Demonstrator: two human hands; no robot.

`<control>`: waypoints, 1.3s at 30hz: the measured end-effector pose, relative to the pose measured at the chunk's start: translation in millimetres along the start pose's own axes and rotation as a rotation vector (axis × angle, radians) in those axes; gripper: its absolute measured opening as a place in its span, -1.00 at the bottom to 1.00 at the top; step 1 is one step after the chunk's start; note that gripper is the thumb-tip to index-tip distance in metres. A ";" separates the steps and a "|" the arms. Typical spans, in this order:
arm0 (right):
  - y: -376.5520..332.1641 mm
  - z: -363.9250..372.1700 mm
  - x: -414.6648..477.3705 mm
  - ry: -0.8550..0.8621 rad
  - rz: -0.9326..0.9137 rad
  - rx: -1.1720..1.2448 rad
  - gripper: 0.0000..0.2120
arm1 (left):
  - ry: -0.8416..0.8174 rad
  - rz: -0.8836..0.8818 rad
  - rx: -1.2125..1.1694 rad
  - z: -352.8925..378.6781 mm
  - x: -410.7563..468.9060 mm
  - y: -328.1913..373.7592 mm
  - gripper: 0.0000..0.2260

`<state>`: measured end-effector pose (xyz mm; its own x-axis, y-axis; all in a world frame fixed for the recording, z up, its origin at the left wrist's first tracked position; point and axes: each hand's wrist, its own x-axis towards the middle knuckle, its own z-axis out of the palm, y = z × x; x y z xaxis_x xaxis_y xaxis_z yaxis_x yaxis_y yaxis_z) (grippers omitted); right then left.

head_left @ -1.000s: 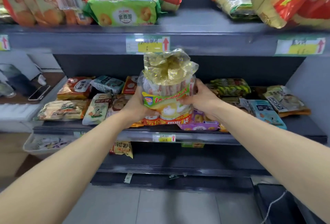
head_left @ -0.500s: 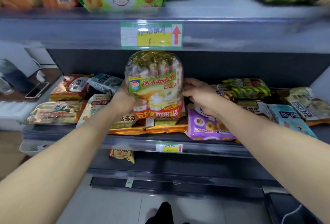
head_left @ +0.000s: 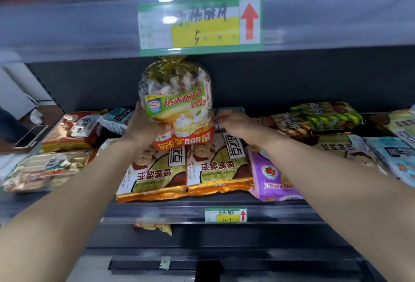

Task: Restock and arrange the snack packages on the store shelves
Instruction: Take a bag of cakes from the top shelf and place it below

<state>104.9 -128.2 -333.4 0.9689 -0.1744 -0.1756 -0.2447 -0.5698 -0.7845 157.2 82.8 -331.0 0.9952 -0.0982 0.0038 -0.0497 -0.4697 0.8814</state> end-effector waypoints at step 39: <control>22.4 -40.9 36.3 0.122 0.026 -0.033 -0.71 | -0.138 0.080 -0.073 81.5 62.7 35.5 -0.48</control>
<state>133.1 -180.1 -333.0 0.9511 -0.2846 -0.1200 -0.2724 -0.5900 -0.7601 210.9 -11.5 -337.9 0.9669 -0.2549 0.0148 -0.1170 -0.3908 0.9130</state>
